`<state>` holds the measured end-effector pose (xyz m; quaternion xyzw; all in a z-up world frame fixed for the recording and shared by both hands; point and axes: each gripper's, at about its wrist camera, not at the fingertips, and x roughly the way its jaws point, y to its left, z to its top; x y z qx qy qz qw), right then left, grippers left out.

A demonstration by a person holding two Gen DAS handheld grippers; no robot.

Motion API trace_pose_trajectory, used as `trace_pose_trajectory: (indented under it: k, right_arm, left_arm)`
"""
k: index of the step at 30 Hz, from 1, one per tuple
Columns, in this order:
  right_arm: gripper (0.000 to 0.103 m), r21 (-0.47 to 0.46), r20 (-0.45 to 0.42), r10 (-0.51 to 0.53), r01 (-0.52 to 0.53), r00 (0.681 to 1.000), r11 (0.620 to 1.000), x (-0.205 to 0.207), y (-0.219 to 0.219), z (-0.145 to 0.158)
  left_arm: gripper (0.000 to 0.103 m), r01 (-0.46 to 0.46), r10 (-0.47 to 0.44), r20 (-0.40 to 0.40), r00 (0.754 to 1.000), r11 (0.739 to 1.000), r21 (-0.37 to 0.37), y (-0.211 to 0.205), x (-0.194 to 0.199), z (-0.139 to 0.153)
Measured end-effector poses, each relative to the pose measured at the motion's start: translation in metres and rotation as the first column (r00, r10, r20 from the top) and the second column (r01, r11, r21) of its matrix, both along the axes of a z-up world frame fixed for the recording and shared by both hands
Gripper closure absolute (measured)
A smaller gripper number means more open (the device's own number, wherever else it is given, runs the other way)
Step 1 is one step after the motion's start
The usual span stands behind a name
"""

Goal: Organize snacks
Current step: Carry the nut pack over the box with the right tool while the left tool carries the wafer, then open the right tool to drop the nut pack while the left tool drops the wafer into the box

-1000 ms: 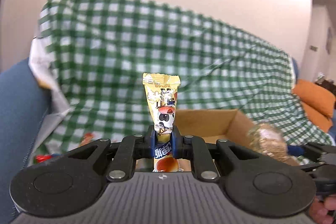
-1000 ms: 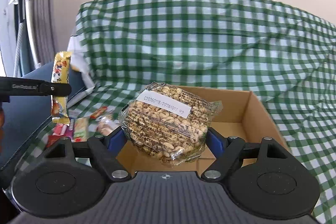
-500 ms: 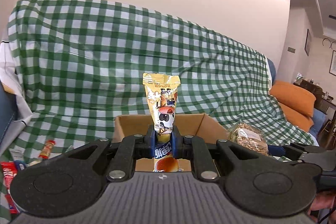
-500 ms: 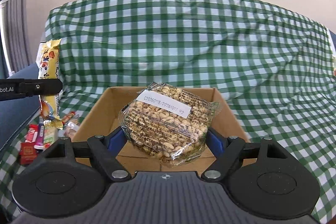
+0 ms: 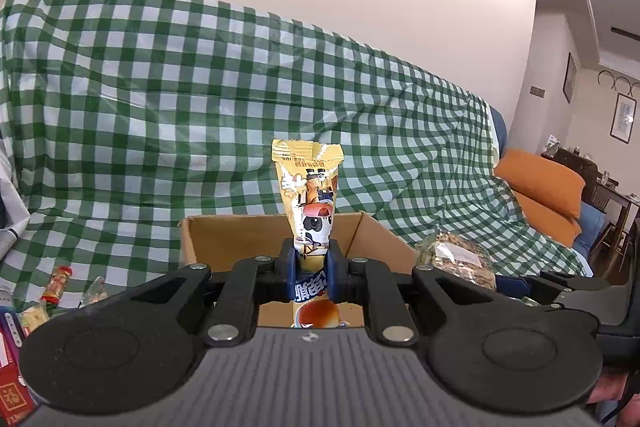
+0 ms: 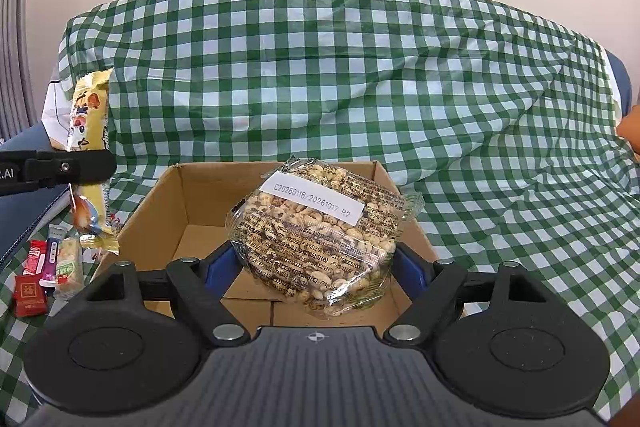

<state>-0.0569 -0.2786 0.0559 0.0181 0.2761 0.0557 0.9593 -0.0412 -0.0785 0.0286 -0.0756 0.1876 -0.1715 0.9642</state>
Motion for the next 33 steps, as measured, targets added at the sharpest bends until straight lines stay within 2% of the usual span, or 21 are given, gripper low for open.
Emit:
trace_pose_trajectory:
  k: [33]
  right_arm:
    - [0.021, -0.041, 0.009, -0.011, 0.011, 1.0, 0.999, -0.002, 0.001, 0.0]
  left_arm:
    - [0.087, 0.041, -0.04, -0.039, 0.998, 0.998, 0.038, -0.018, 0.018, -0.009]
